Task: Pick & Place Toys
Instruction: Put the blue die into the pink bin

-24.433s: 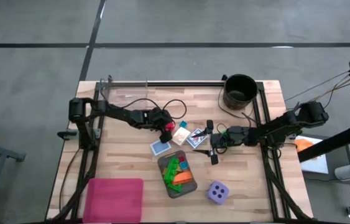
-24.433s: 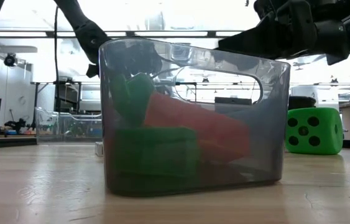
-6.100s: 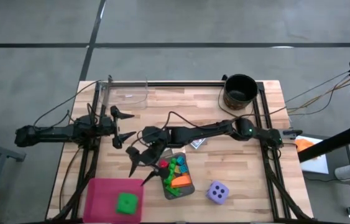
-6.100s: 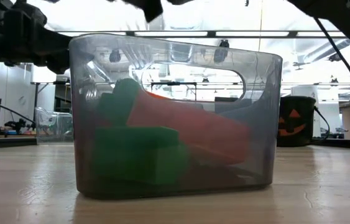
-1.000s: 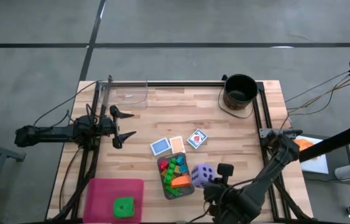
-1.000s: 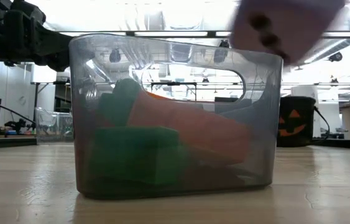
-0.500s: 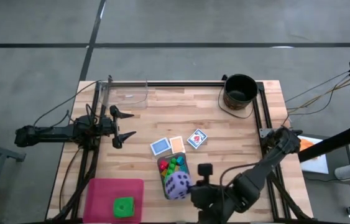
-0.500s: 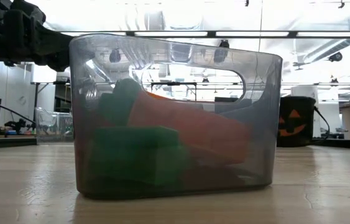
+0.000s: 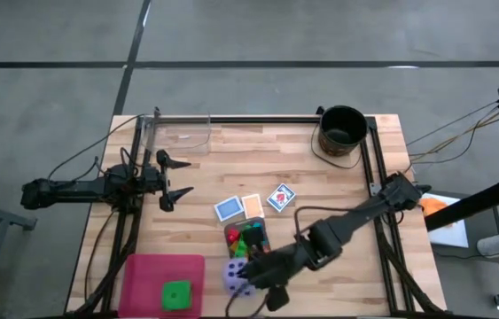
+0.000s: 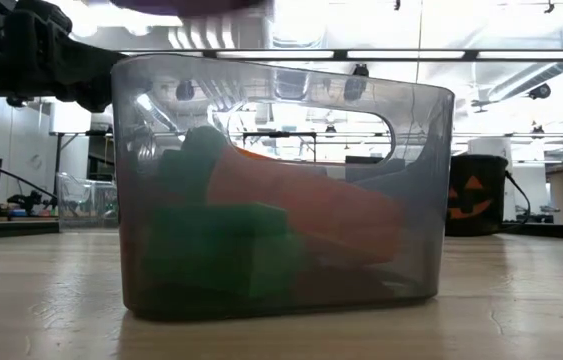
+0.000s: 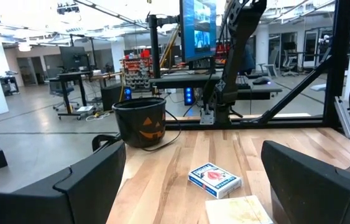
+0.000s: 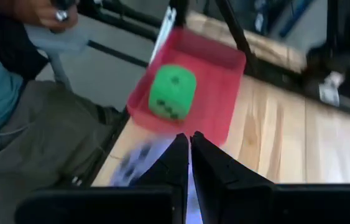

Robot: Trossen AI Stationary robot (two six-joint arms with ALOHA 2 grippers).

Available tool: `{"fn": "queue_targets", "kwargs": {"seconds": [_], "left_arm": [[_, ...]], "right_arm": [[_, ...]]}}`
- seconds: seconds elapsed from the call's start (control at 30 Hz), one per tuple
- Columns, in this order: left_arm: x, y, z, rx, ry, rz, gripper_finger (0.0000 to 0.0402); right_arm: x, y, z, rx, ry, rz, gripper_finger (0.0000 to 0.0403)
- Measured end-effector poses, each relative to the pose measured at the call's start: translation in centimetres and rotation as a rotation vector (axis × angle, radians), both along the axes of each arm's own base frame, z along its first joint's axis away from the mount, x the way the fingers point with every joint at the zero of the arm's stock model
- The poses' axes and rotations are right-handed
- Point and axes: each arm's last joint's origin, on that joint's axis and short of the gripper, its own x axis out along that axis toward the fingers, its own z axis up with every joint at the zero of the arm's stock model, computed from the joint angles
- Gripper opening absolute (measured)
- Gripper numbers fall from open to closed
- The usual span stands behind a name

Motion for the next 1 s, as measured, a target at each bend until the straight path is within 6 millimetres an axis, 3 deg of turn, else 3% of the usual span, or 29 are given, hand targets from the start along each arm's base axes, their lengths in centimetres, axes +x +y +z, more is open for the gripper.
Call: {"fn": "queue_targets", "kwargs": {"seconds": [0.2, 0.5, 0.7, 1.0], "left_arm": [[0.0, -0.1, 0.0, -0.005, 0.001, -0.019, 0.0377], [0.0, -0.1, -0.3, -0.031, 0.024, -0.023, 0.0377], [0.0, -0.1, -0.5, -0.052, 0.041, -0.023, 0.0377], [0.0, -0.1, -0.5, -0.051, 0.042, -0.021, 0.0377]], "right_arm": [[2.2, -1.7, -0.6, 0.002, -0.146, 0.122, 0.0017], [3.7, -4.7, -3.4, -0.037, -0.108, 0.123, 0.0018], [3.5, -4.3, -3.7, -0.088, -0.116, 0.105, 0.0018], [1.7, -2.2, -2.1, -0.127, -0.171, 0.104, 0.0018]]}}
